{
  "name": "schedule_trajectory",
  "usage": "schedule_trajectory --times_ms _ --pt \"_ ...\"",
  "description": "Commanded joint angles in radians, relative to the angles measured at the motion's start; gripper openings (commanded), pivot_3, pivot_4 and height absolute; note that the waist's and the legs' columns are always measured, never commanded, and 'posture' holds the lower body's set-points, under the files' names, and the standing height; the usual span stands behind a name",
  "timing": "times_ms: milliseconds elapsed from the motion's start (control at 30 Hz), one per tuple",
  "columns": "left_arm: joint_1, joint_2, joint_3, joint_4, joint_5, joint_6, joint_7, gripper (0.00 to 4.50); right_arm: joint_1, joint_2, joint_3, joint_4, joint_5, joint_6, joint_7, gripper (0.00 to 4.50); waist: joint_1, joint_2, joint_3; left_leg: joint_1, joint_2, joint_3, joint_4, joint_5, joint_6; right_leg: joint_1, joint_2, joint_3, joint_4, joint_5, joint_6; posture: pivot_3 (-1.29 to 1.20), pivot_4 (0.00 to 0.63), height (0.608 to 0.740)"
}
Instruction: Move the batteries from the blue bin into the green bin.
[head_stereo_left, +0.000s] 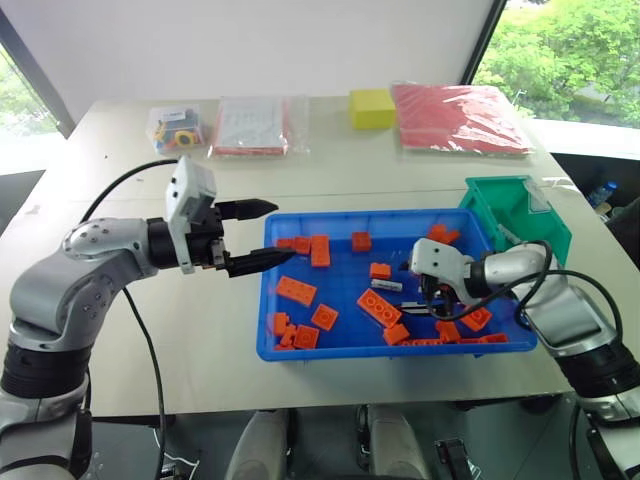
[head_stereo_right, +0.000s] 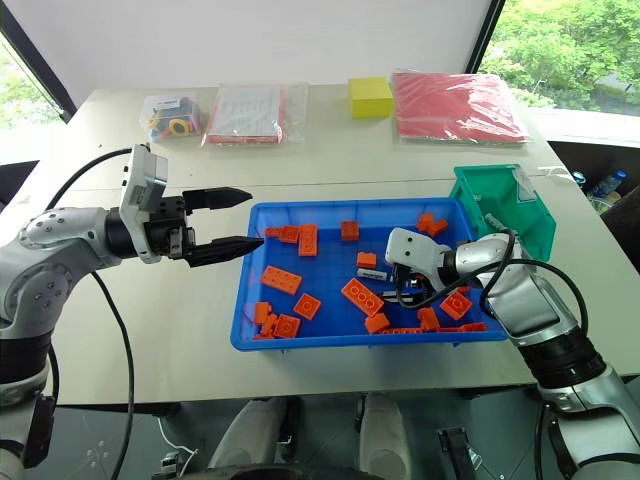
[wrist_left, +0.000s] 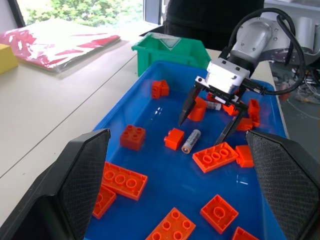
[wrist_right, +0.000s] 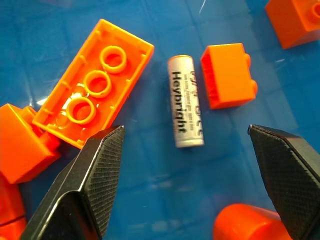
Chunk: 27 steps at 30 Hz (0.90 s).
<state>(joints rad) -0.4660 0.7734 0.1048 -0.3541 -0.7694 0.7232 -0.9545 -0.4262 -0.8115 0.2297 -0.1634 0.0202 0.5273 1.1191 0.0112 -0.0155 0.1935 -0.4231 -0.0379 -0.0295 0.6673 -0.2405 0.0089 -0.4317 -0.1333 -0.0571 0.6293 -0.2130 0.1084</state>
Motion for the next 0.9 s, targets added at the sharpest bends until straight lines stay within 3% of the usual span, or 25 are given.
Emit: schedule_trajectory --times_ms 33,167,200,367,567,733,900 --pt "-0.020 0.003 0.010 -0.010 0.004 -0.019 -0.007 4.50 -0.005 0.018 -0.003 -0.011 0.006 0.011 -0.030 2.23 0.001 0.000 0.000 0.000 0.000 0.000 0.000 0.000 0.000 0.000 0.000 0.000 0.000 0.000 0.000 0.00 0.150 0.692" --pt "-0.022 0.004 0.008 -0.009 0.005 -0.019 -0.014 4.50 -0.013 0.031 -0.003 -0.025 0.022 0.039 -0.036 0.12 0.001 0.000 0.000 0.000 0.000 0.000 0.000 0.000 0.000 0.000 0.000 0.000 0.000 0.000 0.000 0.00 0.150 0.692" --pt "-0.022 0.004 0.008 -0.009 0.005 -0.018 -0.015 4.50 -0.013 0.031 -0.005 -0.030 0.025 0.047 -0.037 0.03 0.001 0.000 0.000 0.000 0.000 0.000 0.000 0.000 0.000 0.000 0.000 0.000 0.000 0.000 0.000 0.00 0.150 0.692" --pt "-0.014 0.005 0.010 -0.017 0.002 -0.015 -0.019 4.50 -0.009 0.019 -0.059 -0.090 0.078 0.132 -0.051 0.03 0.001 0.000 0.000 0.000 0.000 0.000 0.000 0.000 0.000 0.000 0.000 0.000 0.000 0.000 0.000 0.00 0.150 0.692" --pt "0.022 0.016 0.015 -0.046 -0.011 -0.005 -0.032 4.50 -0.062 -0.031 -0.301 -0.150 0.200 0.320 -0.121 0.03 0.002 0.000 0.000 -0.001 0.000 0.000 0.000 0.000 0.000 -0.001 0.000 0.000 0.000 0.000 0.000 0.00 0.150 0.692" --pt "0.043 0.017 0.022 -0.065 -0.024 0.000 -0.031 4.50 -0.098 -0.136 -0.438 0.024 0.145 0.292 -0.244 0.03 0.005 0.000 0.000 -0.001 0.000 0.000 0.000 0.000 0.000 -0.001 -0.001 0.000 -0.001 -0.002 -0.003 0.00 0.150 0.692" --pt "0.030 0.015 0.012 -0.057 -0.023 -0.001 -0.042 4.50 -0.074 -0.193 -0.443 0.170 0.091 0.209 -0.318 0.03 -0.001 0.000 0.000 -0.002 0.000 0.001 0.000 0.000 0.000 -0.001 0.000 0.000 -0.001 -0.002 -0.003 0.00 0.150 0.692"
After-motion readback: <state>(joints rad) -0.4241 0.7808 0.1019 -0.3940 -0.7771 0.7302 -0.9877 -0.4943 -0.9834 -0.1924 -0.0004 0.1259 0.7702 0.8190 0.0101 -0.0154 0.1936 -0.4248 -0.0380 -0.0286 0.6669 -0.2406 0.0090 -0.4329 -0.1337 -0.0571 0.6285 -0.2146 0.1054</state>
